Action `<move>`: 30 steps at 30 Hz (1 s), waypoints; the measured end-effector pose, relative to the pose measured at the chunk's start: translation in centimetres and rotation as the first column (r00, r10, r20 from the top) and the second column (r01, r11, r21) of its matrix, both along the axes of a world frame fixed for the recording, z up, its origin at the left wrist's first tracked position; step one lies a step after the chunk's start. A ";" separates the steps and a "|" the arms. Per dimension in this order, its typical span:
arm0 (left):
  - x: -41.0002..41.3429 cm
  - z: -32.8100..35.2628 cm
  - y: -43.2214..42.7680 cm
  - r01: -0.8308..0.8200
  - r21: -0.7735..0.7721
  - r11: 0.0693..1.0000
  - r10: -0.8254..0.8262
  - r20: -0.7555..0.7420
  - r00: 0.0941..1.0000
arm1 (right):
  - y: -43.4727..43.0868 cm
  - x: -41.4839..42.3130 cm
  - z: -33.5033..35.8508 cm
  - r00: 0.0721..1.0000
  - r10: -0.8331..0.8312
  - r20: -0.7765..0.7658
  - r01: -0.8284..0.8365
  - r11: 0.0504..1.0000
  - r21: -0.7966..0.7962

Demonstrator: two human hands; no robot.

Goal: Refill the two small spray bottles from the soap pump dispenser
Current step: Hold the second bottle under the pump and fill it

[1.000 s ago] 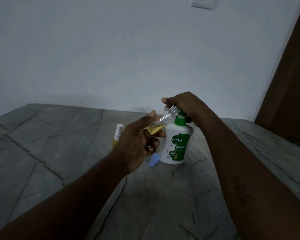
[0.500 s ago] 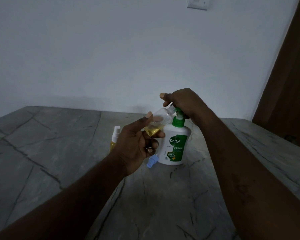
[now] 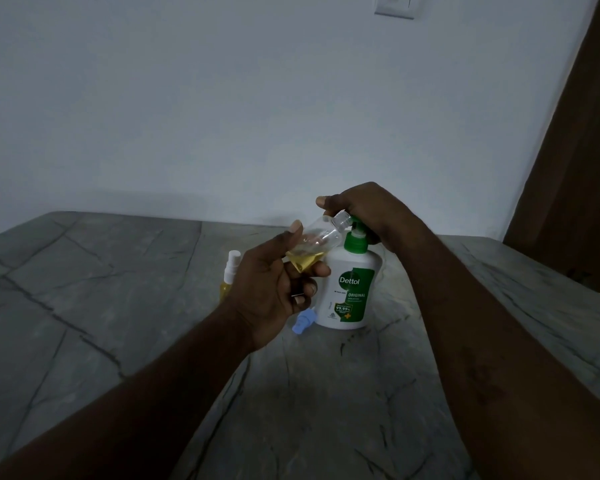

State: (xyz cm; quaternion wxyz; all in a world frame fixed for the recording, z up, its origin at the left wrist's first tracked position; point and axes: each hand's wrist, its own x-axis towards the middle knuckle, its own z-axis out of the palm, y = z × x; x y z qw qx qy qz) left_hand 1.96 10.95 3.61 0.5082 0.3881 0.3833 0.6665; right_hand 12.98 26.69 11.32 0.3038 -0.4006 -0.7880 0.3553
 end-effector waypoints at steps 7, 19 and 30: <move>-0.2 -0.1 0.1 -0.018 -0.024 1.000 0.018 -0.008 1.000 | -0.1 -0.1 -0.3 1.000 0.004 -0.007 -0.005 0.999 -0.054; 0.1 0.0 0.0 0.010 0.025 1.000 -0.010 0.003 1.000 | -0.7 0.2 0.8 1.000 0.012 -0.017 -0.008 0.983 0.181; -0.1 -0.2 0.2 -0.008 0.015 1.000 0.008 -0.005 1.000 | -0.1 0.0 0.1 0.999 0.017 0.043 -0.017 1.000 0.006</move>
